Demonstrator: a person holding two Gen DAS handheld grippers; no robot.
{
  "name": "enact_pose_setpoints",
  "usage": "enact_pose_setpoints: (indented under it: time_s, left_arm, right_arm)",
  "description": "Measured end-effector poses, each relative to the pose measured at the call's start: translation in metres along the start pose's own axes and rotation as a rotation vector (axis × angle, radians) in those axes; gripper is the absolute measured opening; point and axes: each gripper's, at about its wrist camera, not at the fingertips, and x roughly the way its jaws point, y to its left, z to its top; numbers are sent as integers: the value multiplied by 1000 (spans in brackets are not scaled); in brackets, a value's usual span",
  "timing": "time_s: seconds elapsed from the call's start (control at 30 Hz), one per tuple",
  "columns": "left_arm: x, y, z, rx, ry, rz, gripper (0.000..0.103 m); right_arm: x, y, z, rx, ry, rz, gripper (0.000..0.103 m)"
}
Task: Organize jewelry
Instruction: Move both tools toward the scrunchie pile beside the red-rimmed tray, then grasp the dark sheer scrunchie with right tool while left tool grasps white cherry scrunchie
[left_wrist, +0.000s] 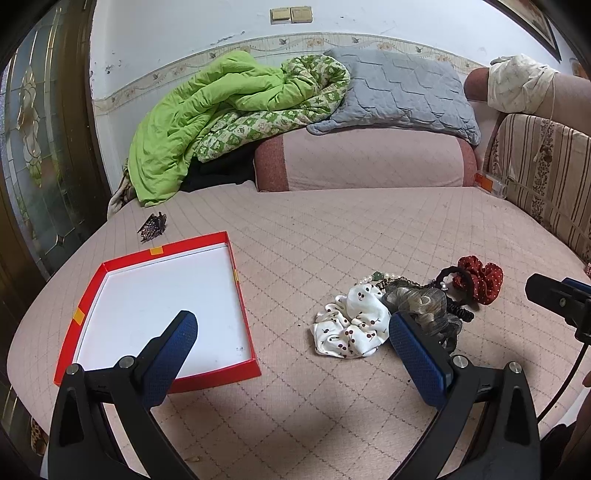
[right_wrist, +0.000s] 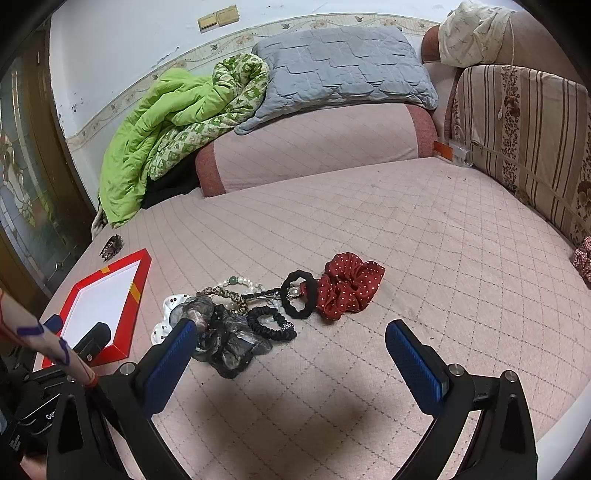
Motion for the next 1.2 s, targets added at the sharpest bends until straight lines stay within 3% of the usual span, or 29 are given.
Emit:
enact_pose_setpoints:
  time_s: [0.37, 0.5, 0.67, 0.8, 0.97, 1.0, 1.03, 1.07, 1.2]
  left_arm:
    - [7, 17, 2, -31, 11, -16, 103]
    - [14, 37, 3, -76, 36, -35, 103]
    - [16, 55, 2, -110, 32, -38, 103]
    - [16, 61, 0, -104, 36, -58, 102]
    - [19, 60, -1, -93, 35, -102, 102]
    - [20, 59, -1, -87, 34, -106, 102]
    - [21, 57, -1, -82, 38, -117, 102]
    - [24, 56, 0, -82, 53, -144, 102]
    - [32, 40, 3, -18, 84, -198, 102]
  right_arm:
    - [3, 2, -2, -32, 16, 7, 103]
    - [5, 11, -4, -81, 27, 38, 103]
    - [16, 34, -9, -168, 71, 105, 95]
    - [31, 61, -13, -240, 113, 162, 83]
    - [59, 93, -12, -337, 146, 158, 68]
    - [68, 95, -12, -346, 167, 150, 49]
    - [76, 97, -13, -347, 193, 145, 18]
    - [81, 96, -13, -336, 211, 143, 13]
    - [66, 74, -2, -221, 133, 167, 12]
